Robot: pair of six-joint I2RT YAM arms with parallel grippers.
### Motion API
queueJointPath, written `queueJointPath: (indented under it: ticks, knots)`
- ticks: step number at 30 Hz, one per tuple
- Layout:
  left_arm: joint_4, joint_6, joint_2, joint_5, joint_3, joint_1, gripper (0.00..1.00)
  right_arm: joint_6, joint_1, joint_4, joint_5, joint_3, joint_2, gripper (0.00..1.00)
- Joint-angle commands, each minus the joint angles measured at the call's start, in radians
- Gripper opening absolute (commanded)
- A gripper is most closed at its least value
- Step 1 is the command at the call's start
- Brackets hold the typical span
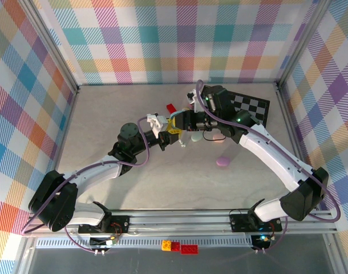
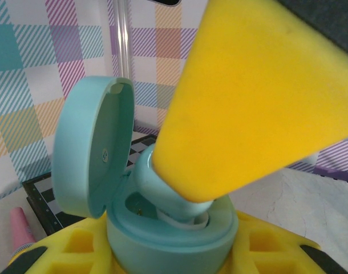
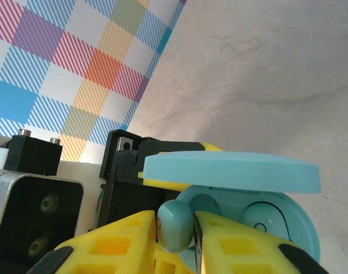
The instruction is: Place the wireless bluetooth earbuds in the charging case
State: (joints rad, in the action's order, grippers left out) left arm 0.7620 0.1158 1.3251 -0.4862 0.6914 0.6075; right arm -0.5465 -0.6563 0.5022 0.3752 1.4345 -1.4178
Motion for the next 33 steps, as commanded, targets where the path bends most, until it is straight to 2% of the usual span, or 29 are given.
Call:
queueJointPath:
  ticks: [1,10,13,17,20,28,33]
  knots:
    - [0.077,-0.013,-0.009,-0.006,0.031,0.009,0.29,-0.006,0.007,0.027,-0.024,0.016,-0.007,0.27]
    - [0.068,-0.015,-0.017,-0.008,0.03,0.009,0.29,-0.001,0.007,0.03,-0.038,0.019,0.01,0.27]
    - [0.08,-0.019,-0.011,-0.005,0.024,0.009,0.29,0.004,0.007,0.005,-0.023,0.014,0.031,0.31]
    - [0.079,-0.02,-0.014,-0.005,0.022,0.009,0.29,0.041,0.007,-0.059,0.044,0.005,0.068,0.44]
    - [0.073,-0.018,-0.017,-0.009,0.022,0.009,0.29,0.064,0.007,-0.066,0.035,0.013,0.085,0.46]
    - [0.061,-0.01,-0.025,-0.023,0.017,0.009,0.3,0.128,0.016,0.006,-0.016,0.158,0.024,0.49]
    - [0.04,-0.001,-0.043,-0.017,0.016,0.009,0.29,0.145,0.029,0.102,-0.016,0.302,-0.079,0.49]
